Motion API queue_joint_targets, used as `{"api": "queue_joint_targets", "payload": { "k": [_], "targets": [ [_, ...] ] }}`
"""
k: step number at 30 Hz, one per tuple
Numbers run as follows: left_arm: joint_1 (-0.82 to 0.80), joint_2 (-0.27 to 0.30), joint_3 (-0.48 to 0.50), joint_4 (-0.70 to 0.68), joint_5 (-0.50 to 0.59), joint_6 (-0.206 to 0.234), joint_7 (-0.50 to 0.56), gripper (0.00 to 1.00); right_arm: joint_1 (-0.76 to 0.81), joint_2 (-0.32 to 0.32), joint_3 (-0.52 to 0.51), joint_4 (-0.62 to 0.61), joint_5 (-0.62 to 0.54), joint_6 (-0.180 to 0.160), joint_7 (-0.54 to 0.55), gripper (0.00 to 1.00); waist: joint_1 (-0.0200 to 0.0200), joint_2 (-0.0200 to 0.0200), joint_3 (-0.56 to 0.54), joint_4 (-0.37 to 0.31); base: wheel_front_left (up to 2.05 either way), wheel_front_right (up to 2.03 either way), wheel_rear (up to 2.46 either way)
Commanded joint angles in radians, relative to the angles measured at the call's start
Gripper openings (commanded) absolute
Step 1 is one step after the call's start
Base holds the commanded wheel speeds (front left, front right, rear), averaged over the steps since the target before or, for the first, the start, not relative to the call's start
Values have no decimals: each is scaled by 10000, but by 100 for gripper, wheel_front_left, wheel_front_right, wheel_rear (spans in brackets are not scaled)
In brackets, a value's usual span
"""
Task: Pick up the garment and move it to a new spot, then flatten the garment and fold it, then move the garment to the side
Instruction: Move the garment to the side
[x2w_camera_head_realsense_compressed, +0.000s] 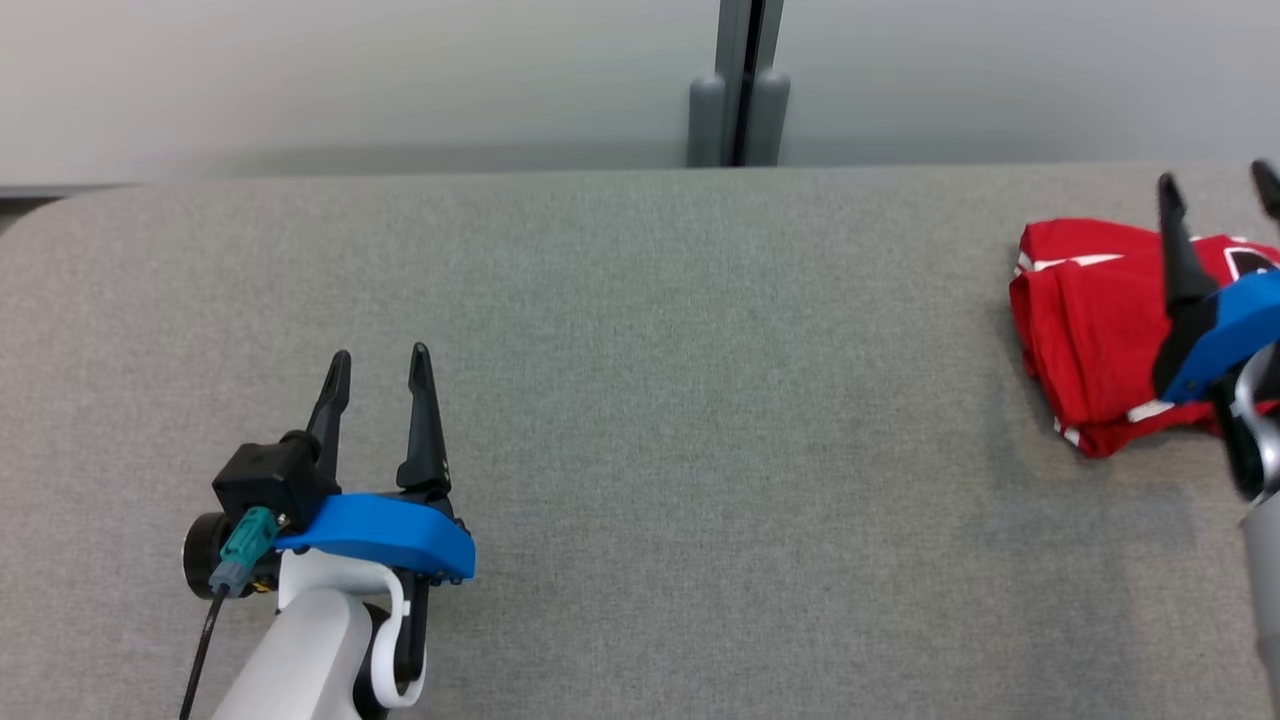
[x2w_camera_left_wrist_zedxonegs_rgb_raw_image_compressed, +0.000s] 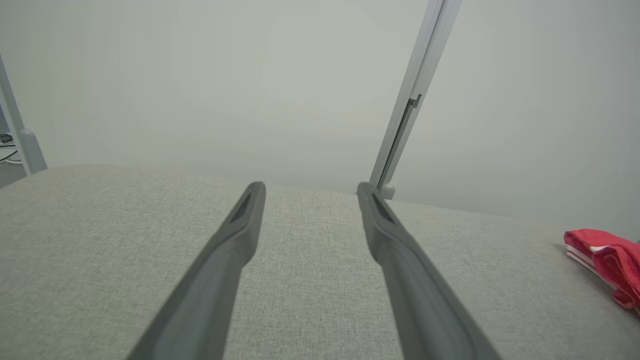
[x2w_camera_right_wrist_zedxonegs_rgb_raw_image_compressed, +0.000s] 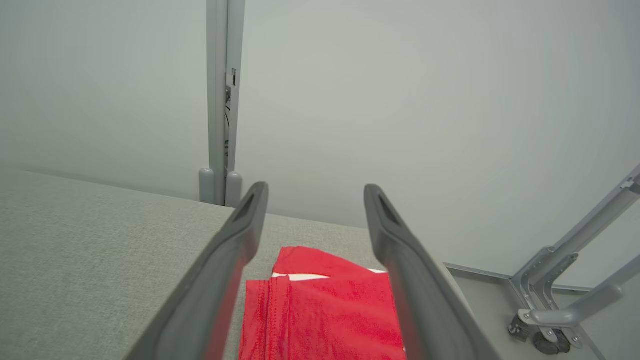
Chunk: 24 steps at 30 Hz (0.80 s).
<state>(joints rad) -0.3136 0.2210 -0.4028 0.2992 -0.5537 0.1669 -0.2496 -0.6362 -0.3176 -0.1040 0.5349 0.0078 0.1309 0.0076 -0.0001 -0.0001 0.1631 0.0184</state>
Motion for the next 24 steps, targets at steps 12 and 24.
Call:
{"api": "queue_joint_targets", "payload": {
  "k": [12, 24],
  "targets": [
    [1192, -392, 447, 638, 31, -67, -157, 100, 3218, 2248, -244, -1609, 92, 0, -1305, 100, 1, 1, -1402, -83, 0, 0, 0],
    [1708, -171, -116, 1167, 164, -537, 72, 100, 5360, 2664, 306, -2465, 1131, 0, -1746, 100, 1, 1, -1725, 44, 0, 0, 0]
  ]
}}
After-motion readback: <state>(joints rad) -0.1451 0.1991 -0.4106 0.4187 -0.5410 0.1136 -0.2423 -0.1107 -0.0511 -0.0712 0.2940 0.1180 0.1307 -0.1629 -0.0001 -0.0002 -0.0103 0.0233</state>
